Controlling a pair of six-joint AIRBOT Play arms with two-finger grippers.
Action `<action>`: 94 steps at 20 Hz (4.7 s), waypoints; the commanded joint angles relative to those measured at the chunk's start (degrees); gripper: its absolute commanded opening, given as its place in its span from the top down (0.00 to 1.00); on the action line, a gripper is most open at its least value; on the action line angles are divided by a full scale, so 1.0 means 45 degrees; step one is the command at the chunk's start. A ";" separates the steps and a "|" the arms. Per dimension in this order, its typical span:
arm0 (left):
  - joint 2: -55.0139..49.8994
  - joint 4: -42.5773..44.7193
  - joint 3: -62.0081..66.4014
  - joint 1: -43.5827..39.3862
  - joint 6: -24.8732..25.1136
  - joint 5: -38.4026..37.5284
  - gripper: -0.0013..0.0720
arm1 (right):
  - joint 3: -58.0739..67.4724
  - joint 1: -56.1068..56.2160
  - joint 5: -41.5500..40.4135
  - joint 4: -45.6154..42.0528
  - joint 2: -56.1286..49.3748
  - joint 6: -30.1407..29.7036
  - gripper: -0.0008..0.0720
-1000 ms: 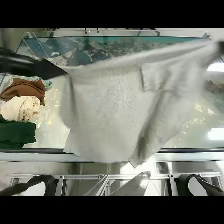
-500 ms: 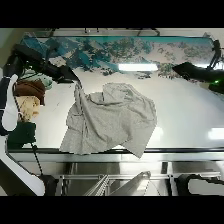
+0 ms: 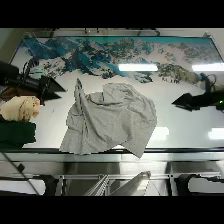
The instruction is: Fold the shirts.
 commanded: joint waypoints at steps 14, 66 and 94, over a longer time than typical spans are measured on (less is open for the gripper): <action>0.5634 0.4464 -0.9233 0.3677 -0.1156 -0.2560 0.05 | -0.0918 0.3745 0.0403 0.2783 -0.2225 -0.1205 0.97; 0.6222 0.0724 0.0437 -0.0685 0.1117 -0.4624 0.96 | 0.0418 0.0321 -0.0204 0.7995 0.6771 -0.2550 0.97; -0.3696 0.3604 0.2025 -0.1875 -0.0563 -0.4546 0.96 | 0.1263 0.0350 -0.1263 0.3201 -0.2016 -0.2764 0.97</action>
